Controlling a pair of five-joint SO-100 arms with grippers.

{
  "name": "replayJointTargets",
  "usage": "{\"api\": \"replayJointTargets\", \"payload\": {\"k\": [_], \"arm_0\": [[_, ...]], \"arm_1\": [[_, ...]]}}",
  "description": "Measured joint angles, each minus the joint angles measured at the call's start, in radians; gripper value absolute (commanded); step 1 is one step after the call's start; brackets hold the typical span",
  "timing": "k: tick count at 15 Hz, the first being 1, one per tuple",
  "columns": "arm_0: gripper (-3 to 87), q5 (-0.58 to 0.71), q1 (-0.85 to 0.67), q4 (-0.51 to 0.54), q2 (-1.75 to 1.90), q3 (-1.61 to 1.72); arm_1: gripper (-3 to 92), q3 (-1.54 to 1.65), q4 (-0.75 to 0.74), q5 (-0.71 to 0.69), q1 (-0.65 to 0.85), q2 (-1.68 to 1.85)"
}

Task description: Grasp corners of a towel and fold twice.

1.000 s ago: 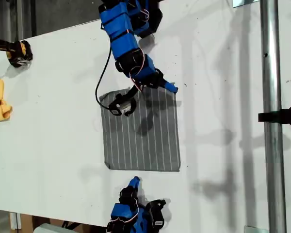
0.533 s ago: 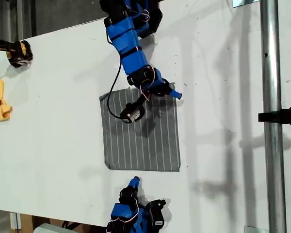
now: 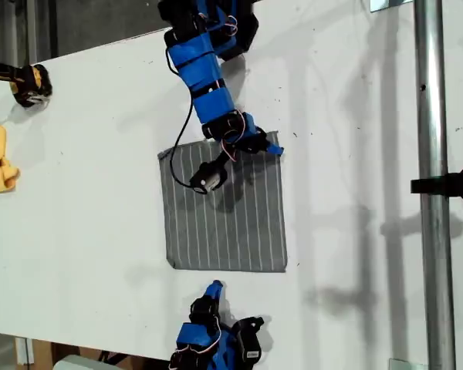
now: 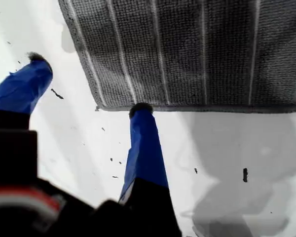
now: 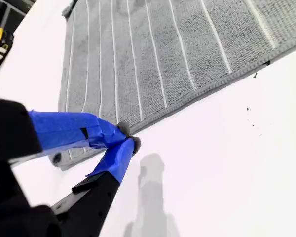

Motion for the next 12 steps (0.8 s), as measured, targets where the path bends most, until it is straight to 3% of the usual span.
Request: {"api": "replayJointTargets", "payload": {"k": [6, 8, 9, 12], "arm_0": [[-1.3, 0.000, 0.000, 0.000, 0.000, 0.000], [-1.3, 0.000, 0.000, 0.000, 0.000, 0.000], [-1.3, 0.000, 0.000, 0.000, 0.000, 0.000], [-1.3, 0.000, 0.000, 0.000, 0.000, 0.000]], "arm_1": [[28.5, 0.020, -0.023, 0.000, 0.038, -0.078], [16.7, 0.020, -0.031, 0.000, 0.040, -0.086], [2.7, 0.020, -0.035, 0.000, 0.040, -0.086], [-0.1, 0.017, -0.048, 0.000, 0.038, -0.089]]}}
